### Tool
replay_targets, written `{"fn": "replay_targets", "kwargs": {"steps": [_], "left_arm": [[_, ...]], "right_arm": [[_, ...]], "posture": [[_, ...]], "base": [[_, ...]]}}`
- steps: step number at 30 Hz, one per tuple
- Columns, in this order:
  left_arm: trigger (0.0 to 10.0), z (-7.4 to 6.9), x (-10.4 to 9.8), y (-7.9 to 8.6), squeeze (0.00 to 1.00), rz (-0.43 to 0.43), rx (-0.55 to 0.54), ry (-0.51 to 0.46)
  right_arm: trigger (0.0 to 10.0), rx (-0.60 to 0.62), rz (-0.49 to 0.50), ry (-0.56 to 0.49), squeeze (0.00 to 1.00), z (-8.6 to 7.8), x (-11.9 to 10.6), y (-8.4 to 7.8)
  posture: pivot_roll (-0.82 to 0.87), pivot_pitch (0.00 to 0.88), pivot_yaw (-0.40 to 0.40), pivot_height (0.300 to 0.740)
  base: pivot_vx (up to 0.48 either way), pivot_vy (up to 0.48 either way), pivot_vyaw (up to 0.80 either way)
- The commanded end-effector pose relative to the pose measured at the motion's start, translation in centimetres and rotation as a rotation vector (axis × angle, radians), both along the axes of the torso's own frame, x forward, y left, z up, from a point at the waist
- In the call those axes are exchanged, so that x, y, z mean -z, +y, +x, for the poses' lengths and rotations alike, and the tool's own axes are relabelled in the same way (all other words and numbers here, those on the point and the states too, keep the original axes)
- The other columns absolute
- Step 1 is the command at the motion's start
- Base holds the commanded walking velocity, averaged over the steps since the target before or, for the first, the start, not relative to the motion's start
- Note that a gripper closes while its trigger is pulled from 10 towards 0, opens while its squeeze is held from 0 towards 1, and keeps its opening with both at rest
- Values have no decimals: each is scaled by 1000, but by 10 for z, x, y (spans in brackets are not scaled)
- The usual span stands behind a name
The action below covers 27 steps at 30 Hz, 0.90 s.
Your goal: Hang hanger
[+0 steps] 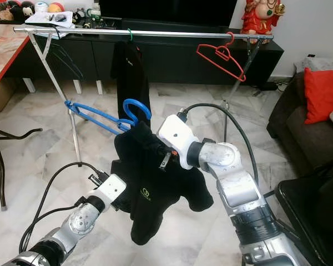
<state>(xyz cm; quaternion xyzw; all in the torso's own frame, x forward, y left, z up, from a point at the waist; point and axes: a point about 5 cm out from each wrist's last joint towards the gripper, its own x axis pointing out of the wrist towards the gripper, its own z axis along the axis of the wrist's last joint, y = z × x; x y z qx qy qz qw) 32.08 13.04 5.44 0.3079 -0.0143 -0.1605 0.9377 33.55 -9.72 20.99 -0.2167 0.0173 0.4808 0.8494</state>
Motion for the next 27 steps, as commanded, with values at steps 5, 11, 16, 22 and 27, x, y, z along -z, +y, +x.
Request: {"fn": "replay_targets", "kwargs": {"steps": [5,11,16,22,27], "left_arm": [[0,-2,3,1,0,-36,-11,22],[0,-2,6,7,0,-97,-61,59],[0,-3,12,17,0,-175,-131,124],[0,-10,22,28,0,-149,-145,183],[0,-14,27,30,0,-146,-134,228]], "right_arm": [[0,-4,-12,-40,0,-2,-2,-5],[0,32,-27,-23,0,-2,7,-17],[0,76,-15,-2,0,-3,17,-37],[0,59,-10,34,0,-15,37,-72],[0,-36,6,102,0,-32,52,-90]], "posture": [[-69,129,-107,740],[-71,122,-104,740],[-75,113,-103,740],[-78,108,-102,740],[-79,115,-102,740]], "base": [[0,0,0],[0,0,0],[0,0,0],[0,0,0],[0,0,0]]}}
